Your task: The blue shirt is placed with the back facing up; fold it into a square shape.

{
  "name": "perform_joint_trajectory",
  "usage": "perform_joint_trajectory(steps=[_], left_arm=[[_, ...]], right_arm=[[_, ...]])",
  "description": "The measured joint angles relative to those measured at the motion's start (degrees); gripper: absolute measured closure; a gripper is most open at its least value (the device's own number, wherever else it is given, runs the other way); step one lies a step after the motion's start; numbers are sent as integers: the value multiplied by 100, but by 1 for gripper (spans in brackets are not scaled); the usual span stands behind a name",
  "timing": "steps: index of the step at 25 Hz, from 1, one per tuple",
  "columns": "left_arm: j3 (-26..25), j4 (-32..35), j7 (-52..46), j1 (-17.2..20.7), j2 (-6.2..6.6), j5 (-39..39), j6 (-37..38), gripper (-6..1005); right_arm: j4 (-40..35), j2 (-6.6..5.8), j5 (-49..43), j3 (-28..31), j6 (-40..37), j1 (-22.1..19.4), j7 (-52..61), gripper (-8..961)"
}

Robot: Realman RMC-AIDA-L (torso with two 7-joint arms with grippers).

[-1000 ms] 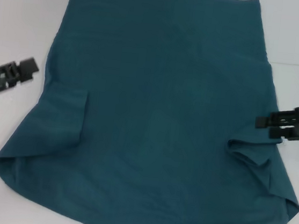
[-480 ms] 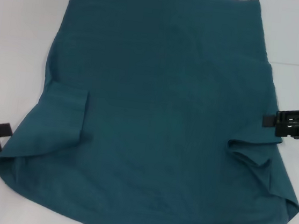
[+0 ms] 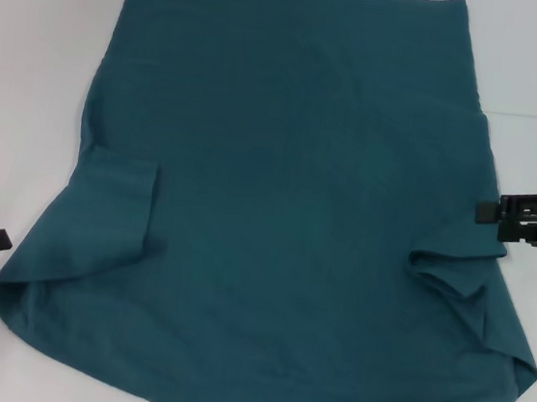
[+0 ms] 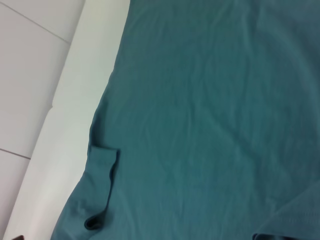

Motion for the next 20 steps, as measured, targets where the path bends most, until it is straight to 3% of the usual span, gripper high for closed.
perform_joint_trajectory(steps=[20], left_arm=[[23,-361,189,-54,-25,279,-641,368]], right_arm=[[9,-19,0,94,6,-51,15,256]])
